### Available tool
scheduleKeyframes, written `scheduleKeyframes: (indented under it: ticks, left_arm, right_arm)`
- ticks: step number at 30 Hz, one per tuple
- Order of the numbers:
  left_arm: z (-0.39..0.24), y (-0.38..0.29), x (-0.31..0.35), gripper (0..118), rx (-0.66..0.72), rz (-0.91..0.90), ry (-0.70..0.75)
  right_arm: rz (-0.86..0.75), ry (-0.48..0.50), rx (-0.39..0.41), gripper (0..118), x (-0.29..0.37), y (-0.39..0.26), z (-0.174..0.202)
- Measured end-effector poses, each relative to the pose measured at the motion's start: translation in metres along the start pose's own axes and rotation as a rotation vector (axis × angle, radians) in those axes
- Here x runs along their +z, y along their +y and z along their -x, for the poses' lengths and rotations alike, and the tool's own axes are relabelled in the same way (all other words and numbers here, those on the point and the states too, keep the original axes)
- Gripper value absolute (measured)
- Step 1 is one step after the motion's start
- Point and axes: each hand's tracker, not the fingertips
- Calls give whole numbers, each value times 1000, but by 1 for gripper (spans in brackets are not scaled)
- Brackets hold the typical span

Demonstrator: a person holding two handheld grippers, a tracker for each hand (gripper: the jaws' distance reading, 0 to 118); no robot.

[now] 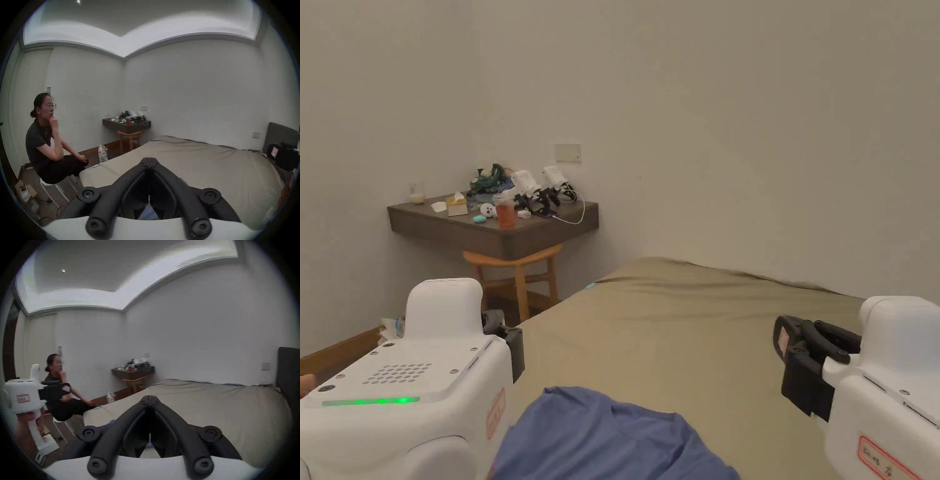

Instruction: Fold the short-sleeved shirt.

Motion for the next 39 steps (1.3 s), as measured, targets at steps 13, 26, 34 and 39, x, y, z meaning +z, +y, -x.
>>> scheduleKeyframes:
  ticks: [13, 26, 34, 39]
  left_arm:
    - [-81, -105, -158, 0, -28, 378, -334]
    - [-158, -252, -330, 0, -57, 698, -387]
    - [-173, -280, -359, 118, -208, 601, -348]
    - [-191, -308, -369, 118, -219, 743, -404]
  right_arm:
    - [148, -133, 63, 2, -16, -45, -49]
    - [323, -191, 62, 2, -77, -101, -105]
    - [418, -184, 50, 2, -86, -129, -131]
    - [436, -197, 41, 2, -85, -138, -137]
